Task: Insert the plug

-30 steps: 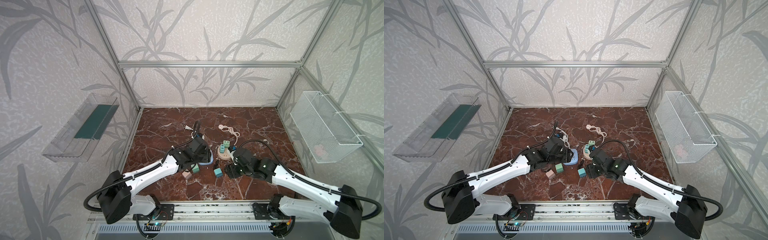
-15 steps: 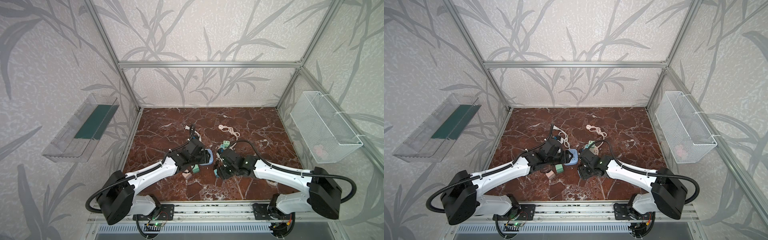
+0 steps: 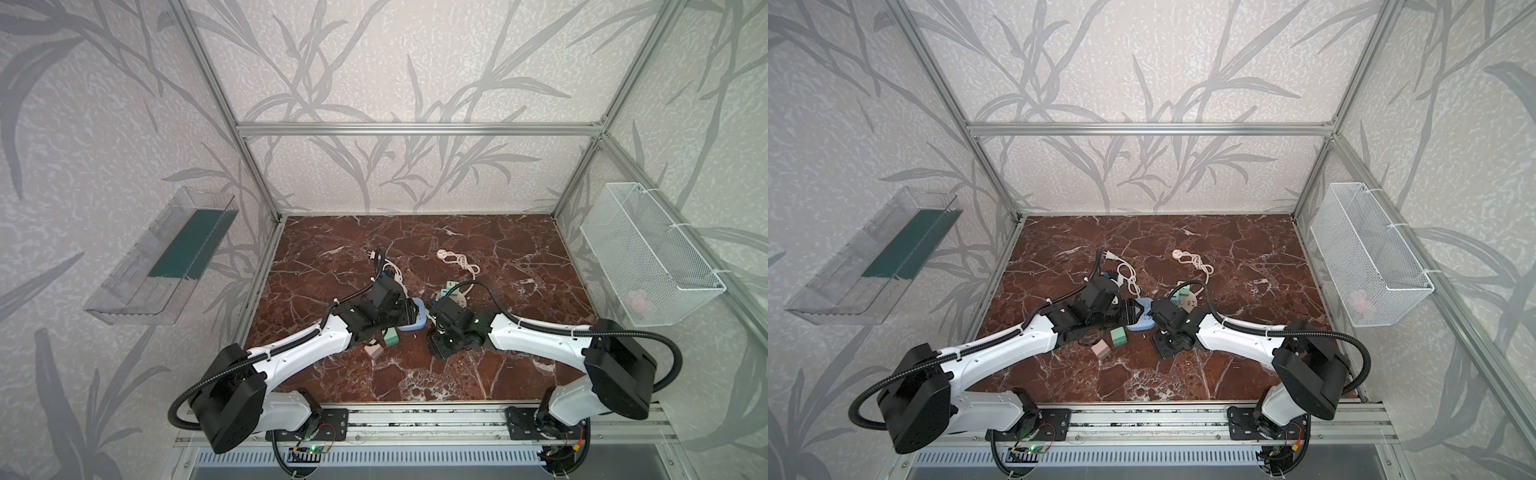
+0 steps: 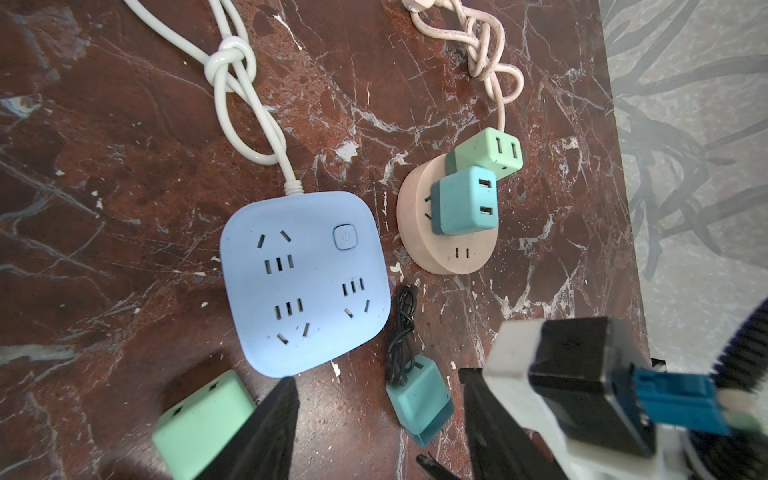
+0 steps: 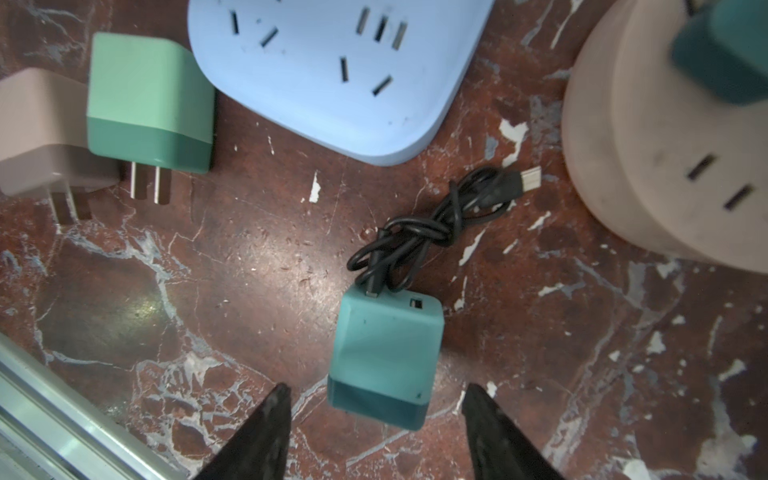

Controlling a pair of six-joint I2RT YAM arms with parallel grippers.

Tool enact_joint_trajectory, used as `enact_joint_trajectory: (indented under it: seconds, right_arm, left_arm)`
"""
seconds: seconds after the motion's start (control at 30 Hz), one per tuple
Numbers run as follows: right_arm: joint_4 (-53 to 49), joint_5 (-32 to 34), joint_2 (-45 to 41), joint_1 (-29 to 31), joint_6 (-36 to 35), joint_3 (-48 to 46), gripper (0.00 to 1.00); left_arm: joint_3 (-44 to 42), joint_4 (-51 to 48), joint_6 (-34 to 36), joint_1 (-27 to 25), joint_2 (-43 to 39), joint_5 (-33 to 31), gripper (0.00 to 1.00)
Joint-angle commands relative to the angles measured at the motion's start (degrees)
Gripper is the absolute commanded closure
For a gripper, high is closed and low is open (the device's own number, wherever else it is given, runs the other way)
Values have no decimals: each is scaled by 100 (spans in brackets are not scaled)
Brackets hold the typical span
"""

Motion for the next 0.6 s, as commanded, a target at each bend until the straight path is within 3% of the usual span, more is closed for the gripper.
enact_joint_trajectory:
  seconds: [0.0,0.57]
  right_arm:
    - [-83,-104,195,37,-91,209,35]
    - [-260,116,921,38,-212,693,40]
  left_arm:
    - [-116,71,-73,47,-119,33,37]
    - [-155,46,-65,70,-194,48,37]
